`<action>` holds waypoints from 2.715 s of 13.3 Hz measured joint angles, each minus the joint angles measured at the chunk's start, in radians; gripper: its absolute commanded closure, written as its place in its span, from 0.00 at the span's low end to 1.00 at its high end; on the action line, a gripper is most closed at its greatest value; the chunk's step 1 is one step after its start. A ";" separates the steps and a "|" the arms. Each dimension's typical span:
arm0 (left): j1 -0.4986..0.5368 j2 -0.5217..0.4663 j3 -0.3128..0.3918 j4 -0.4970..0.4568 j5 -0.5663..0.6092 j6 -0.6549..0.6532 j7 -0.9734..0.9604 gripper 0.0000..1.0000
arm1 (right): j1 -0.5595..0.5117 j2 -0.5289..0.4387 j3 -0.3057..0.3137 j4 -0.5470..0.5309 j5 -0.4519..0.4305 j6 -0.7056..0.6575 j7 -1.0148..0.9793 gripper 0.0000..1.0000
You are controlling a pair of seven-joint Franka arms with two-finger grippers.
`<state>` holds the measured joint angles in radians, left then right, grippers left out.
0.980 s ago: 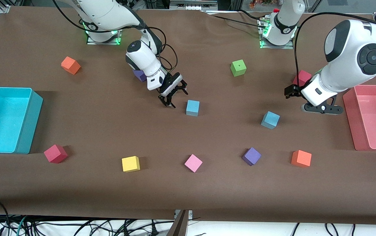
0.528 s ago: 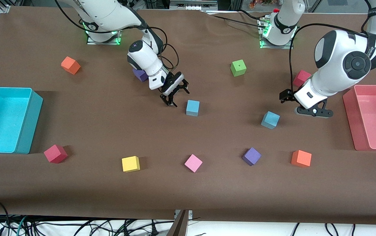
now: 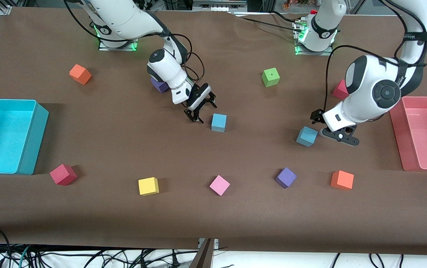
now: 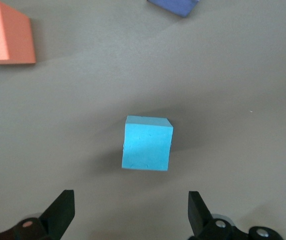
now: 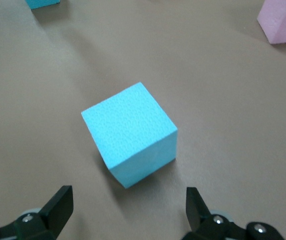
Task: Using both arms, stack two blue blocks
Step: 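Lower the left gripper and close it on the second light blue cube, then lift the cube with the left gripper and carry it toward the first cube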
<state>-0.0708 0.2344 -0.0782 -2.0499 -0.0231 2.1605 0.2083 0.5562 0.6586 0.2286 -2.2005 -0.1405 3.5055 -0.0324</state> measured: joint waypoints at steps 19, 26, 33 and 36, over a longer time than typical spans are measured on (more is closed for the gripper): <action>-0.017 0.147 -0.007 -0.141 0.000 0.383 0.032 0.81 | 0.014 0.077 -0.002 0.098 0.000 0.001 -0.052 0.00; -0.017 0.141 -0.026 -0.124 0.001 0.365 0.031 0.85 | 0.014 0.090 -0.003 0.100 0.000 0.001 -0.054 0.00; -0.019 0.078 -0.162 0.017 0.000 0.126 -0.150 0.84 | 0.014 0.096 -0.006 0.093 0.000 0.001 -0.095 0.00; -0.021 0.075 -0.224 0.057 0.000 0.110 -0.251 0.84 | 0.014 0.096 -0.007 0.093 0.000 0.001 -0.117 0.00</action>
<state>-0.0923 0.3091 -0.3017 -1.9927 -0.0233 2.2710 -0.0424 0.5702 0.7550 0.2214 -2.1076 -0.1406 3.5063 -0.1498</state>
